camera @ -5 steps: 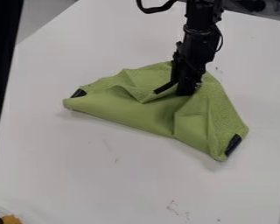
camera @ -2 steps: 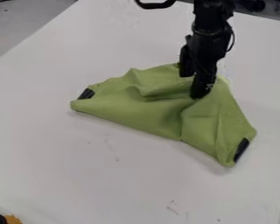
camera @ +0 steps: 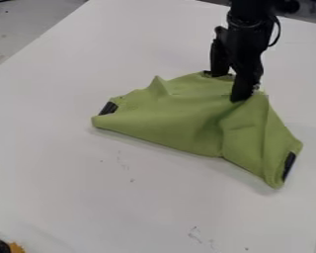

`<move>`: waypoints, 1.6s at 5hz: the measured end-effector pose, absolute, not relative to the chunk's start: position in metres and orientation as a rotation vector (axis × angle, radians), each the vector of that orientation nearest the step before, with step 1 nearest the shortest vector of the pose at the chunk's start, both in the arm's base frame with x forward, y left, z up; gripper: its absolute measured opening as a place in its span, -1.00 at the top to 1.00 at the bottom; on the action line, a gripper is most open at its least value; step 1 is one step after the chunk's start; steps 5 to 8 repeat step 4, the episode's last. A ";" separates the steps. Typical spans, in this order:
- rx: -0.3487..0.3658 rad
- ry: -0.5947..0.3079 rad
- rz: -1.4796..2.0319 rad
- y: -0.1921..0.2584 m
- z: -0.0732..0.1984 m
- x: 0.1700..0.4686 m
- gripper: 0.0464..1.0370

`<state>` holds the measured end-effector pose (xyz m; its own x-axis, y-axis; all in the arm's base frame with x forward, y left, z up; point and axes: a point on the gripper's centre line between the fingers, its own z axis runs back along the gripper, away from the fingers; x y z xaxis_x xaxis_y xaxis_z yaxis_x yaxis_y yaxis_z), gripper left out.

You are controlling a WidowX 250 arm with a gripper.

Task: Fold the cloth from bottom to top

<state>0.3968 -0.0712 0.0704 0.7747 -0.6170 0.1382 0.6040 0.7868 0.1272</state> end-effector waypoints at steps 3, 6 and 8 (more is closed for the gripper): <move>-0.049 -0.090 -0.319 -0.108 0.079 0.380 -0.93; -0.052 -0.112 -0.299 -0.115 0.077 0.382 -0.93; -0.052 -0.112 -0.299 -0.115 0.077 0.382 -0.93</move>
